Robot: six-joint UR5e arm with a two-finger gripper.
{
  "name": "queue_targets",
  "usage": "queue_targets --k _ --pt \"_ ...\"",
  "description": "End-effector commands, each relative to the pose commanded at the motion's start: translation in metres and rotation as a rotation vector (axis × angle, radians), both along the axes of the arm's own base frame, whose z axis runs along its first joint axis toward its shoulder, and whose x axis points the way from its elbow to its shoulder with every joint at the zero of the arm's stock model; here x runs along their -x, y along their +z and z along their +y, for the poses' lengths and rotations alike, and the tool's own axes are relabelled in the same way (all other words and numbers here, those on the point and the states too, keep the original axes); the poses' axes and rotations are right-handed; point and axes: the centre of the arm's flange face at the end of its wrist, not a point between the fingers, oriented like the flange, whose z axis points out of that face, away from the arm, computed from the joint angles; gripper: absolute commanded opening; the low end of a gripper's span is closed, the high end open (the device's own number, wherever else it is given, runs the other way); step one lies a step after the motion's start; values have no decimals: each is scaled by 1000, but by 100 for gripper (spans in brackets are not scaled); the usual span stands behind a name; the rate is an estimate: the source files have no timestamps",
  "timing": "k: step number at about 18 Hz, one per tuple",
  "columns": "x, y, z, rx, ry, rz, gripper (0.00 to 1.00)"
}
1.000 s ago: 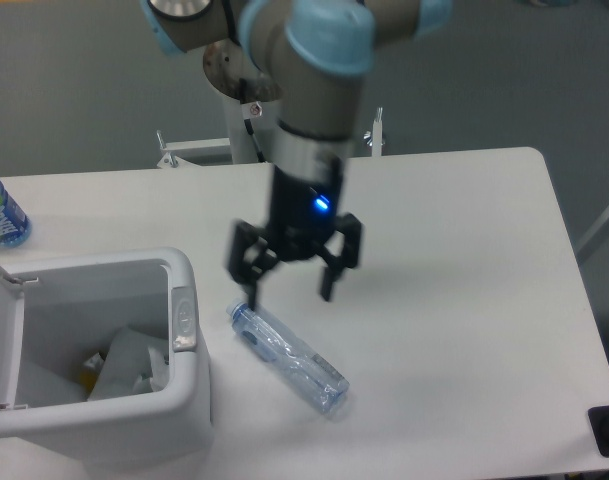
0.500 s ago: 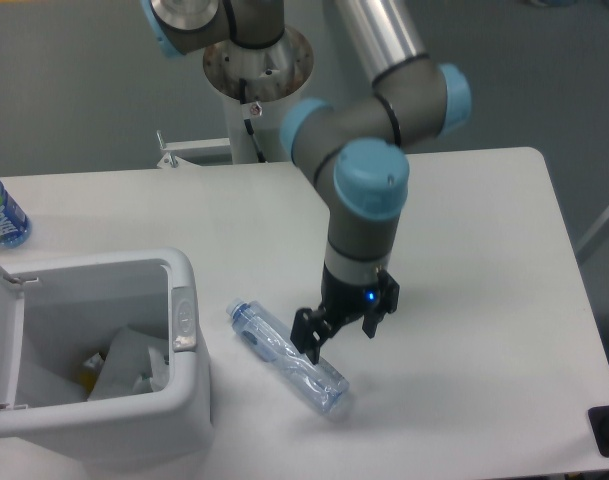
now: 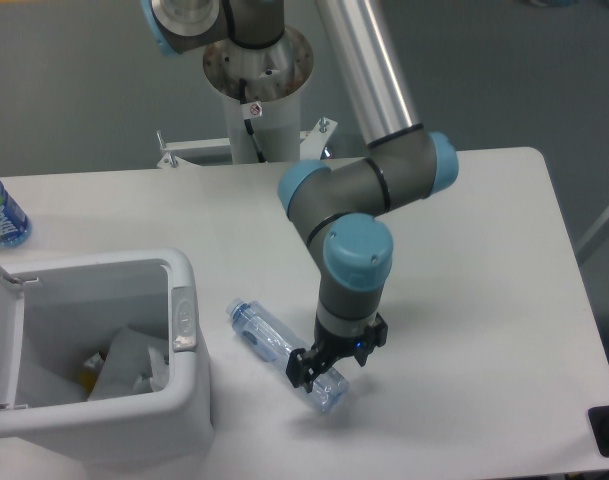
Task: Place the trash in the trash can
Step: 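Close the gripper on the bottle's end and lift it upright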
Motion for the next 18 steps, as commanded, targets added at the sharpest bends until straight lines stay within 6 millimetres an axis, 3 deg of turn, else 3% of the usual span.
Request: queue_targets --k 2,15,16,18 --pt "-2 -13 3 36 -1 11 100" --pt "-3 -38 5 67 -2 -2 100" --pt "-3 -38 4 67 0 -2 98" --pt "-3 -40 5 69 -2 -4 85"
